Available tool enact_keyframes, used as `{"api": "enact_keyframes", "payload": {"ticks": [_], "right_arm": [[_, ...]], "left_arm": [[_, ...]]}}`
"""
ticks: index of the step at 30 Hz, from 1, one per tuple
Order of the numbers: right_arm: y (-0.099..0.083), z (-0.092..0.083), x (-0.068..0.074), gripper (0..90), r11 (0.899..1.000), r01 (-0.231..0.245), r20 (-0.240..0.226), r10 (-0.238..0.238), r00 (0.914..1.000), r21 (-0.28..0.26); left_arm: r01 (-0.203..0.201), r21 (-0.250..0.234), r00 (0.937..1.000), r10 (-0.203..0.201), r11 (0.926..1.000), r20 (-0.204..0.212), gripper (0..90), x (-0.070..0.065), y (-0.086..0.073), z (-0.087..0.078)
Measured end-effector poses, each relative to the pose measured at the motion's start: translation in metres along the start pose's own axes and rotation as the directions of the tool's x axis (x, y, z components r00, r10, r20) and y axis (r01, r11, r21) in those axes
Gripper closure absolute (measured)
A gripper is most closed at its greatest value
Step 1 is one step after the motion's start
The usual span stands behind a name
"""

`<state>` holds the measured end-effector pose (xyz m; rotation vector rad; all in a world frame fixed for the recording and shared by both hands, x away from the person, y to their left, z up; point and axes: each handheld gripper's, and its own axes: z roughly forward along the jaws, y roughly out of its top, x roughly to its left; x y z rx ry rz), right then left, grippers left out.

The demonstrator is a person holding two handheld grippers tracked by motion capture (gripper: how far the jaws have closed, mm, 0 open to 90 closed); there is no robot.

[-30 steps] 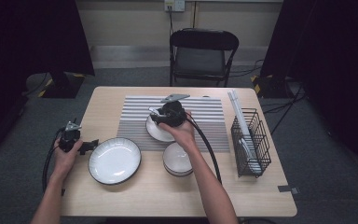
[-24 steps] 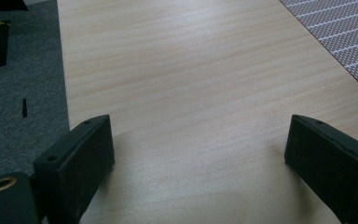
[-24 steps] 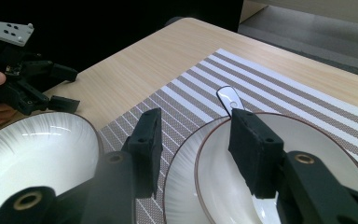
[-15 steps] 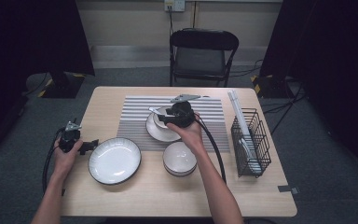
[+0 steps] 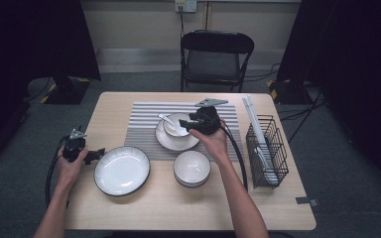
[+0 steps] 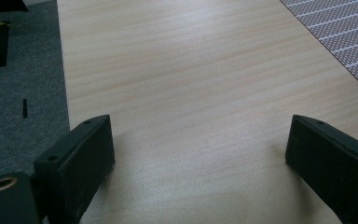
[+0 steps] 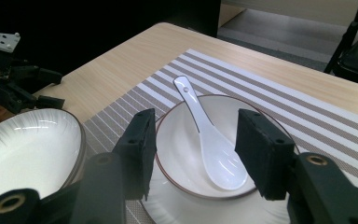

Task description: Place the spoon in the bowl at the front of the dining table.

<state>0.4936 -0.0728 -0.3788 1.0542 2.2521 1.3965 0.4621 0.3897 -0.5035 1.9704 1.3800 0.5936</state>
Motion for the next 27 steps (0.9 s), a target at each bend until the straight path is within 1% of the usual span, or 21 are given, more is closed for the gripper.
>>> {"api": "enact_keyframes", "payload": {"ticks": [3, 8, 11, 17, 20, 23, 27], "right_arm": [[-0.002, -0.006, -0.004, 46.8, 1.0, -0.002, 0.023, 0.002, 0.9997, 0.002], [-0.004, -0.019, -0.012, 45.5, 1.0, -0.012, 0.043, 0.012, 0.999, -0.014], [-0.006, -0.028, -0.016, 44.9, 1.0, 0.0, 0.07, 0.001, 0.9976, -0.016], [-0.005, -0.044, -0.021, 44.5, 0.999, -0.001, 0.095, 0.006, 0.9954, -0.045], [-0.005, -0.05, -0.025, 44.1, 0.999, -0.012, 0.109, 0.018, 0.9939, -0.049], [-0.006, -0.055, -0.029, 44.0, 0.999, -0.017, 0.124, 0.022, 0.9921, -0.039], [-0.006, -0.063, -0.034, 42.7, 0.998, -0.027, 0.144, 0.034, 0.9889, -0.048]], "left_arm": [[0.0, 0.0, 1.0, 0.0, 1.0, 0.0, 7.3, 0.0, 0.0, 0.0], [0.0, 0.0, 1.0, 0.0, 1.0, 0.0, 7.3, 0.0, 0.0, 0.0], [0.0, 0.0, 1.0, 0.0, 1.0, 0.0, 7.3, 0.0, 0.0, 0.0], [-0.002, 0.001, 1.0, 0.002, 1.0, 0.0, 7.3, 0.0, 0.0, 0.0], [0.0, -0.001, 1.0, 0.0, 1.0, 0.0, 7.3, 0.0, 0.0, 0.0], [0.003, -0.001, 1.0, -0.003, 1.0, 0.002, 7.3, 0.0, 0.0, 0.0], [0.003, -0.001, 1.0, -0.003, 1.0, 0.002, 7.3, 0.0, 0.0, 0.0]]}}
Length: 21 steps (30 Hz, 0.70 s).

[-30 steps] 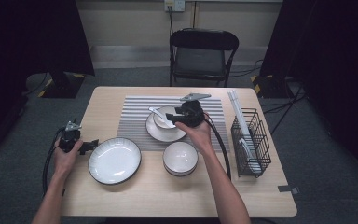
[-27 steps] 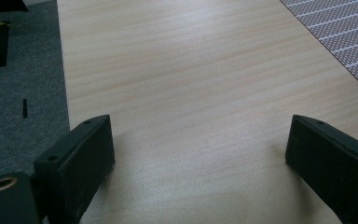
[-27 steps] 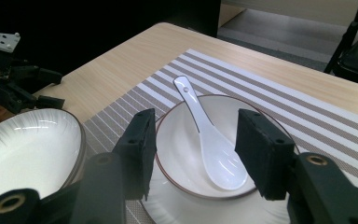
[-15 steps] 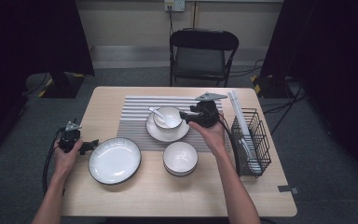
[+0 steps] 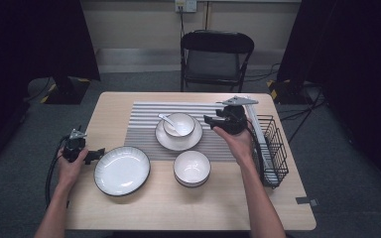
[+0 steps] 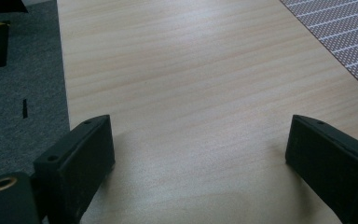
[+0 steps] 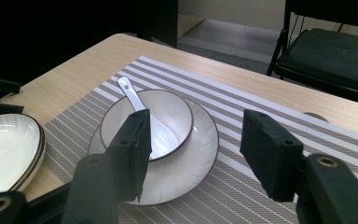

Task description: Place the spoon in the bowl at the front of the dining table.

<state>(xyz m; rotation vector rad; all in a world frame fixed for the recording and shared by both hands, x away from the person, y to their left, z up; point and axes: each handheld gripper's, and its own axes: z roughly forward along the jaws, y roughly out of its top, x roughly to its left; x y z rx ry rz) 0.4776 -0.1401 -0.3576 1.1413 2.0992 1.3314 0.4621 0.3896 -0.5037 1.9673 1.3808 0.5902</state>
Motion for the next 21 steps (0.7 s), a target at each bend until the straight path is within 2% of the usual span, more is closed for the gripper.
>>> {"api": "enact_keyframes", "payload": {"ticks": [4, 6, 11, 21], "right_arm": [[-0.002, -0.007, -0.007, 41.7, 1.0, -0.013, 0.006, 0.013, 0.9999, -0.005], [-0.004, -0.01, -0.01, 41.7, 1.0, -0.008, 0.025, 0.008, 0.9997, -0.003], [-0.009, -0.017, -0.02, 41.8, 0.999, -0.042, 0.035, 0.042, 0.9985, -0.016], [-0.017, -0.028, -0.037, 41.6, 0.998, -0.058, 0.082, 0.06, 0.9948, -0.029]], "left_arm": [[-0.001, 0.0, 1.0, 0.001, 1.0, 0.0, 7.3, 0.0, 0.0, 0.0], [0.0, 0.0, 1.0, 0.0, 1.0, 0.0, 7.3, 0.0, 0.0, 0.0], [0.0, 0.0, 1.0, 0.0, 1.0, 0.0, 7.3, 0.0, 0.0, 0.0], [0.0, 0.0, 1.0, 0.0, 1.0, -0.001, 7.3, 0.0, 0.0, 0.0]]}}
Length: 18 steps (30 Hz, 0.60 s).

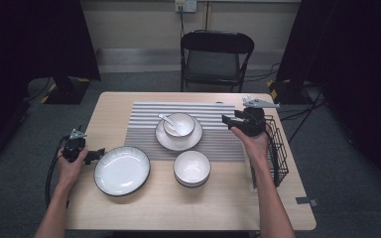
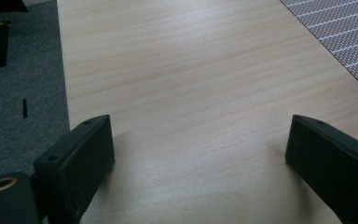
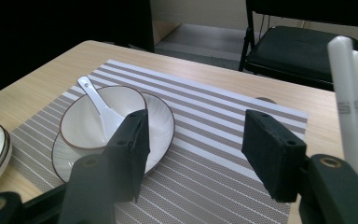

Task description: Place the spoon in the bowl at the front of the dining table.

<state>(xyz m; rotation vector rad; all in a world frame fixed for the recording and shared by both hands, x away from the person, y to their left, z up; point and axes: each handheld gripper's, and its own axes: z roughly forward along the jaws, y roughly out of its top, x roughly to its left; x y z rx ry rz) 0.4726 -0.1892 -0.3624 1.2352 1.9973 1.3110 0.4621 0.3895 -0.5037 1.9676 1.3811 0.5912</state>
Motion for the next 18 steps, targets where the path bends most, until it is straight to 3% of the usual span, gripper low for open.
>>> {"api": "enact_keyframes", "payload": {"ticks": [18], "right_arm": [[0.008, -0.015, -0.018, 38.9, 1.0, -0.001, 0.095, 0.003, 0.9955, -0.017]], "left_arm": [[0.0, 0.0, 1.0, 0.0, 1.0, 0.001, 7.3, 0.0, 0.0, 0.0]]}}
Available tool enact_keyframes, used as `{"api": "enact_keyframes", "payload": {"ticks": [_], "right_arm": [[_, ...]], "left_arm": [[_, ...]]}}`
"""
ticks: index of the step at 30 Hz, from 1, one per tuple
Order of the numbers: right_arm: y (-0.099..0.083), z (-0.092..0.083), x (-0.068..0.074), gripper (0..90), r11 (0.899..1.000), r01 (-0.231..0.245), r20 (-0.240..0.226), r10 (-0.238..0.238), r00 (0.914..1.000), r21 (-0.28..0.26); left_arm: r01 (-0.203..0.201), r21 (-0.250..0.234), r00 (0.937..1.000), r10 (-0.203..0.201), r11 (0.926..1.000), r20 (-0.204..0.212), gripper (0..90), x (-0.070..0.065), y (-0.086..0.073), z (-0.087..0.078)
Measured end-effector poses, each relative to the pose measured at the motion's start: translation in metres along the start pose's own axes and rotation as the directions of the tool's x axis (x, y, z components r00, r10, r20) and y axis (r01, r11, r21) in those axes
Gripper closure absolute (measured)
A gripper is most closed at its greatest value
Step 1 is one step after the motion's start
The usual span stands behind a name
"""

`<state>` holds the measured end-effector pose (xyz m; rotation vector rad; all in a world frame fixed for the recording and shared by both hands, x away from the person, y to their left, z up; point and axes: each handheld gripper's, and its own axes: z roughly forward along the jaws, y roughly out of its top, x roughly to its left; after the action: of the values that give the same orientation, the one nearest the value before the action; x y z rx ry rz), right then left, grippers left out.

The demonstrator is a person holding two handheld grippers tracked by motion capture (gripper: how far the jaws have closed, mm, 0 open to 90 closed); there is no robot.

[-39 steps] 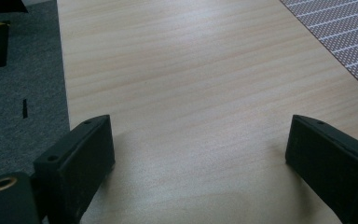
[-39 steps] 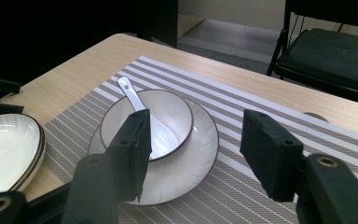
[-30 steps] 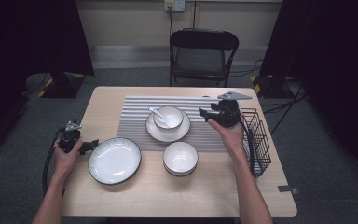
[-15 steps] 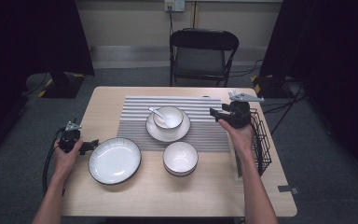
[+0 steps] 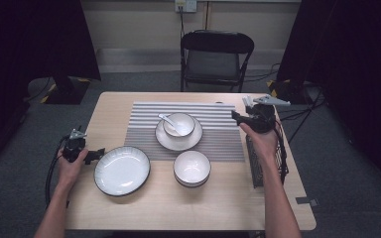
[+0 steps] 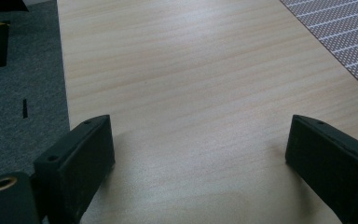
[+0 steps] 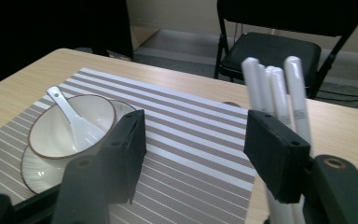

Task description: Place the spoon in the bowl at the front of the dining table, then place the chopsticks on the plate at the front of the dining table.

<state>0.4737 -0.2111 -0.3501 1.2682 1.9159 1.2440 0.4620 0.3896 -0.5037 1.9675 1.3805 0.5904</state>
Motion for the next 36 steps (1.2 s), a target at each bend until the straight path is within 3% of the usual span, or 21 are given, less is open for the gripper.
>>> {"api": "enact_keyframes", "payload": {"ticks": [10, 23, 28, 36], "right_arm": [[-0.006, 0.002, -0.014, 38.1, 1.0, -0.016, 0.044, 0.015, 0.9989, 0.014], [-0.003, 0.01, -0.017, 41.7, 0.999, -0.021, 0.035, 0.02, 0.9992, 0.033], [-0.003, 0.007, -0.021, 51.9, 0.999, -0.03, 0.036, 0.029, 0.9989, 0.035], [-0.003, 0.008, -0.019, 56.8, 0.999, -0.024, 0.032, 0.023, 0.9992, 0.046]], "left_arm": [[-0.003, 0.001, 1.0, 0.003, 1.0, 0.0, 7.2, 0.0, 0.0, 0.0], [-0.003, 0.002, 1.0, 0.003, 1.0, -0.001, 7.1, 0.0, 0.0, 0.0], [-0.003, 0.002, 1.0, 0.003, 1.0, 0.0, 7.0, 0.0, 0.0, 0.0], [-0.003, 0.002, 1.0, 0.003, 1.0, 0.0, 7.0, 0.0, 0.0, 0.0]]}}
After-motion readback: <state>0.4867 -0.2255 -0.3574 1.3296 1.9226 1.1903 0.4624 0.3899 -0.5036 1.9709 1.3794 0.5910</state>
